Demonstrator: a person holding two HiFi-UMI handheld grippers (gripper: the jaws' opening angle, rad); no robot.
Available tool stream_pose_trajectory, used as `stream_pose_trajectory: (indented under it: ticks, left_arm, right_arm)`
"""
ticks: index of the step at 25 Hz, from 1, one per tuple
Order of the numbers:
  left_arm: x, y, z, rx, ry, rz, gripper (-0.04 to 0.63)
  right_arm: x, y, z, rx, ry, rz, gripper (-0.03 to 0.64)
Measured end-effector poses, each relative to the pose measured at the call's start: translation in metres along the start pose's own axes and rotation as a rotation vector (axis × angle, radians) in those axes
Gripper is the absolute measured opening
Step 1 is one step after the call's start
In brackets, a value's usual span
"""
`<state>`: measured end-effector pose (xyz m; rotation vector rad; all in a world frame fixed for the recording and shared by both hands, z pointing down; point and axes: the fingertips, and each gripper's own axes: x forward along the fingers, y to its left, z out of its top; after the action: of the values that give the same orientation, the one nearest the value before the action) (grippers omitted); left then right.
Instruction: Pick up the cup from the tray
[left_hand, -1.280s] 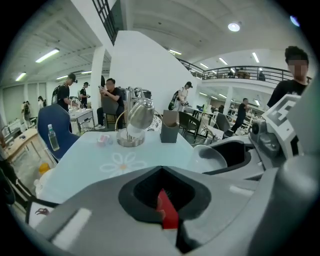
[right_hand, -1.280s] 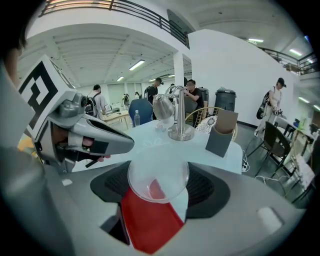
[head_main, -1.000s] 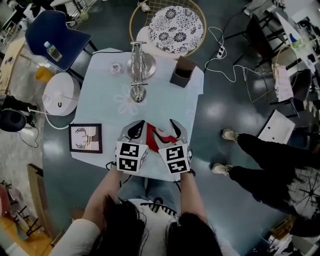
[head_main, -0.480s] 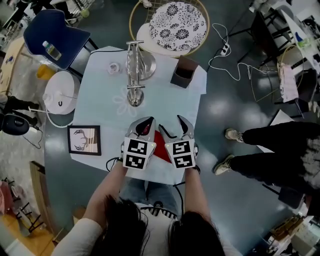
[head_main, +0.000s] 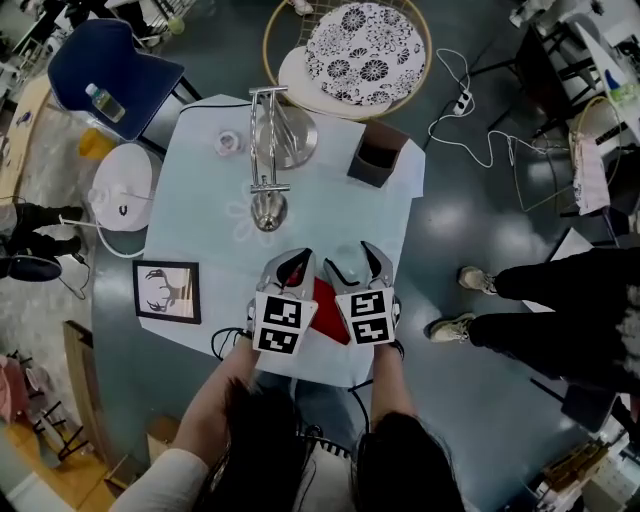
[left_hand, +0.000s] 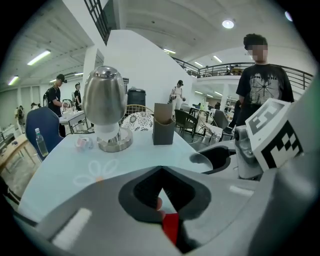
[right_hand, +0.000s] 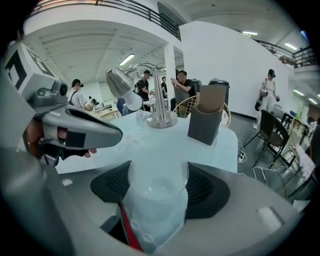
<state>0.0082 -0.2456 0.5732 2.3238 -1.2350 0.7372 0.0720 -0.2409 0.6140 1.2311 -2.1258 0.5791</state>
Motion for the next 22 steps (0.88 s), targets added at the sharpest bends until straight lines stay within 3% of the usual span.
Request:
stream_pose_trajectory:
  ticks: [13,22]
  left_arm:
    - [0.001,0.002,-0.01,-0.021,0.012,0.013,0.001]
    - [-0.012,0.0,0.003,-0.032,-0.024,0.01,0.001]
  right_arm:
    - [-0.001,0.001,-0.006,0.042,-0.048,-0.002,0.356]
    - [-0.029,0.001,0.02,0.023,-0.13,-0.023,0.377]
